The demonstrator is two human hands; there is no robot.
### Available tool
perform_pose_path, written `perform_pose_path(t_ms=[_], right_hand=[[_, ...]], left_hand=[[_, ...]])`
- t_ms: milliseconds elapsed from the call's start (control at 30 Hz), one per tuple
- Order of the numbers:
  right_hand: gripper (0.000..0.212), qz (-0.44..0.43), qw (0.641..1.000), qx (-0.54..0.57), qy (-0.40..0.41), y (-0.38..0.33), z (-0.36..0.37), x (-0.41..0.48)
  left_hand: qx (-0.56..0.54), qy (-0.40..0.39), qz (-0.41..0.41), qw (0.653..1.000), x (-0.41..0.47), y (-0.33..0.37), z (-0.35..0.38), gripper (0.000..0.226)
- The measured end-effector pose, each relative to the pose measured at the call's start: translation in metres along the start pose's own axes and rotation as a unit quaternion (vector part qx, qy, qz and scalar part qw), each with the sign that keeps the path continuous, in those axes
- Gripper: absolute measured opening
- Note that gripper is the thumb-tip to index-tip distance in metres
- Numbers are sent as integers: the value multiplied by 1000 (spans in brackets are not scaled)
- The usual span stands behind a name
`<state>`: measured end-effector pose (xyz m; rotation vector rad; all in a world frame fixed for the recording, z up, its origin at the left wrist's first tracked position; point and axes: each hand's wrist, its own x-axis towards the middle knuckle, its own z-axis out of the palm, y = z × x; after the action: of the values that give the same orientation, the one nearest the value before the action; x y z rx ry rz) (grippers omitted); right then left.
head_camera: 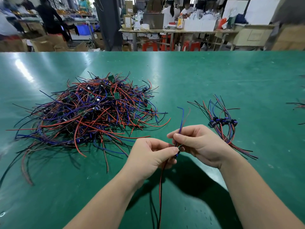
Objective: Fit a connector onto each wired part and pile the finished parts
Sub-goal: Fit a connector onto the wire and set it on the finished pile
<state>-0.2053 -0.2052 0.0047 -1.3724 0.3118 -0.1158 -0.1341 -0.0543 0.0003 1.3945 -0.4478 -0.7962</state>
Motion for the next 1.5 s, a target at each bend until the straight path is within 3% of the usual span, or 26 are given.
perform_pose_path(t_ms=[200,400,500,667,800,900,1000,1100,1167,1233,1333,1433,1500], right_hand=[[4,-32,982,81,168,-10,-13,4],[14,-98,943,111,299,-14,-28,5],[12,-145,931,82,324,-11,-30,6],[18,-118,930,79,339,-9,-25,11],[27,-50,936,39,346,-6,-20,12],[33,-104,967,-94,214,2,-5,8],[28,-152,966,-184,98,8,17,7],[16,-185,948,-219,139,8,23,11],[21,-207,937,-205,194,1,15,12],[22,-229,913,-182,285,-10,-7,11],[14,-225,826,-245,455,-25,-59,1],[15,-141,729,-345,573,-23,-109,-11],[17,-76,713,-348,604,-15,-132,-13]], left_hand=[[46,-31,-18,998,0,2,-1,9],[94,-88,-42,991,-4,1,1,16],[101,-89,-38,990,-3,1,0,17],[113,-73,-28,991,-3,3,-6,13],[15,25,1,1000,5,2,-7,8],[-35,91,20,995,12,0,-10,11],[-40,97,49,993,13,-2,-12,2],[-20,61,67,996,13,-2,-12,14],[10,63,76,995,14,-1,-15,16],[154,127,138,970,17,-4,-23,14],[414,192,217,863,19,-5,-36,22],[540,225,180,791,20,-5,-42,40],[584,243,133,763,19,-7,-43,47]])
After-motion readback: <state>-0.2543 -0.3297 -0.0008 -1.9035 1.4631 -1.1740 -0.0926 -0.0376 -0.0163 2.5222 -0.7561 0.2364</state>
